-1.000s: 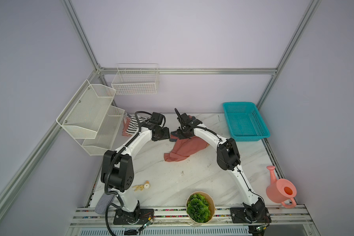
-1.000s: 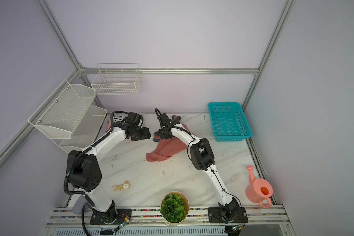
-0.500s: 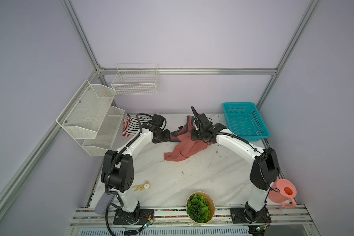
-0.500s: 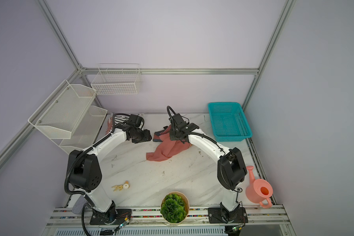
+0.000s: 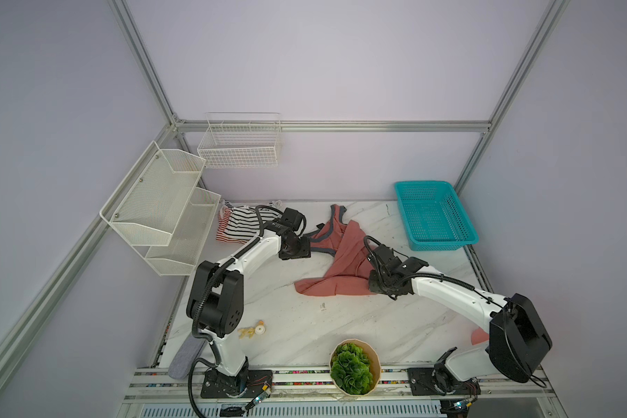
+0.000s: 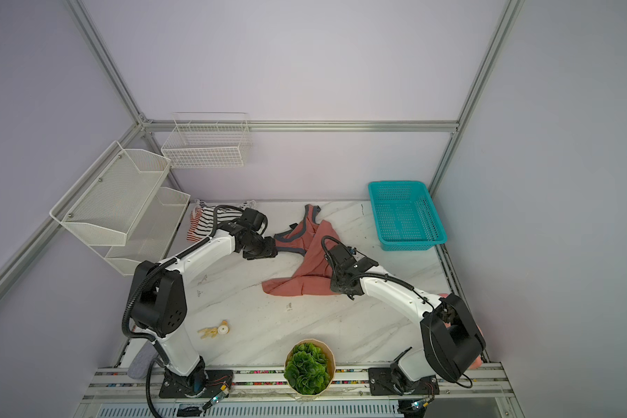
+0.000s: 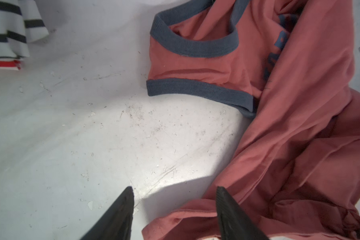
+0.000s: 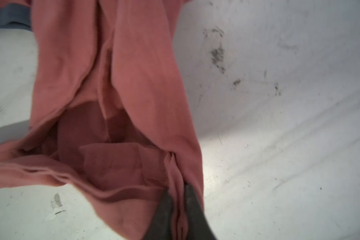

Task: Fold and stack tank tops
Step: Smooth out the tank top at the center of the table.

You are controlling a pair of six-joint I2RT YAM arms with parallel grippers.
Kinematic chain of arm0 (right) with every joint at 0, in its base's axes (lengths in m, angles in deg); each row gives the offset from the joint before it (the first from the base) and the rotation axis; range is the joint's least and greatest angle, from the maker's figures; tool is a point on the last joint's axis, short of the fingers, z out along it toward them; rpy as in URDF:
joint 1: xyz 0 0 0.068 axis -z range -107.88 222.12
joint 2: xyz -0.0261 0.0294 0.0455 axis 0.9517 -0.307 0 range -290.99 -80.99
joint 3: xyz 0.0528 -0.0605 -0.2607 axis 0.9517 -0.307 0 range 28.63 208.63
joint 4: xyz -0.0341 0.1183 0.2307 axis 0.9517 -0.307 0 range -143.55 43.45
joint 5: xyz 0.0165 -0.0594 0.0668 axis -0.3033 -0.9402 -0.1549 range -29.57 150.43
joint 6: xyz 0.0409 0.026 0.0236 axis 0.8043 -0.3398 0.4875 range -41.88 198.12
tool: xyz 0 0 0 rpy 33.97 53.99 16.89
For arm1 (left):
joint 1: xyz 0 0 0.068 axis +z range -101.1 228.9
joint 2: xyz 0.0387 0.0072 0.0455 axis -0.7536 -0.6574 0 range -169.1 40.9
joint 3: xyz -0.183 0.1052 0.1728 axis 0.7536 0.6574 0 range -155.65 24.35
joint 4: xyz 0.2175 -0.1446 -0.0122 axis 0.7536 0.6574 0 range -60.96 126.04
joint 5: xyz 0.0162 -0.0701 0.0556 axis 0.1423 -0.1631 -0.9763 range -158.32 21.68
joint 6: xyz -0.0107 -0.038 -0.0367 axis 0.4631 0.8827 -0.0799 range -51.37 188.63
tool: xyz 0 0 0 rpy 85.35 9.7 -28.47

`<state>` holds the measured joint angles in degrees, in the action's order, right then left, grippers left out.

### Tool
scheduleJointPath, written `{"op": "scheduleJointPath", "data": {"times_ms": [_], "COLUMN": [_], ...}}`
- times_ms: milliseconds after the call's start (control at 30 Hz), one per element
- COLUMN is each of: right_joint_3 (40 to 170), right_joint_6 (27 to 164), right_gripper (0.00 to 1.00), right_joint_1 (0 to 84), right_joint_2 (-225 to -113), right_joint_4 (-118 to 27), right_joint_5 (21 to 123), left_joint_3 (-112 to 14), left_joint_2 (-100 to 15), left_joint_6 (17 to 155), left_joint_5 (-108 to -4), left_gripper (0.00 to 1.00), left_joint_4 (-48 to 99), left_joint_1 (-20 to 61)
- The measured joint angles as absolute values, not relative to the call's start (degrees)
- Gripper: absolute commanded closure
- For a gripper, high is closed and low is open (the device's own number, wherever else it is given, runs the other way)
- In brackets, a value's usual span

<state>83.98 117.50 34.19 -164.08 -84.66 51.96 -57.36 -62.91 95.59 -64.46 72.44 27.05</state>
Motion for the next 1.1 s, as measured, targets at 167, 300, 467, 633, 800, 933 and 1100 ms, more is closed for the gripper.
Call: {"op": "scheduleJointPath", "data": {"times_ms": [167,300,467,633,800,933,1100], "right_joint_3": [86.51,92.09,97.16,99.39,98.78,98.80,98.80], "right_joint_6": [119.00,118.11,115.29,111.27,107.27,104.29,101.36], "right_gripper": [0.36,0.36,0.44,0.44,0.44,0.46,0.46], "right_joint_1": [34.19,34.19,34.19,34.19,34.12,34.12,33.62], "right_joint_2": [-165.02,-166.75,-170.31,-177.02,-179.27,-179.23,-179.23], "right_joint_4": [-88.24,-88.70,-86.12,-82.78,-82.38,-83.06,-84.48], "right_joint_5": [49.91,47.70,48.42,53.93,60.07,63.46,67.89], "left_joint_3": [-56.38,-56.38,-56.38,-56.18,-54.89,-54.48,-54.48], "left_joint_2": [-64.38,-65.62,-67.99,-69.03,-68.68,-67.11,-66.04], "left_joint_6": [94.93,93.95,92.81,91.63,91.04,89.78,88.29], "left_joint_5": [-65.38,-65.66,-65.69,-65.84,-65.82,-65.62,-65.10], "left_gripper": [0.41,0.41,0.42,0.42,0.41,0.40,0.40], "left_joint_4": [73.99,74.73,75.06,75.63,75.91,76.50,76.50], "left_joint_1": [26.20,25.04,24.12,24.06,23.62,22.51,21.28]}}
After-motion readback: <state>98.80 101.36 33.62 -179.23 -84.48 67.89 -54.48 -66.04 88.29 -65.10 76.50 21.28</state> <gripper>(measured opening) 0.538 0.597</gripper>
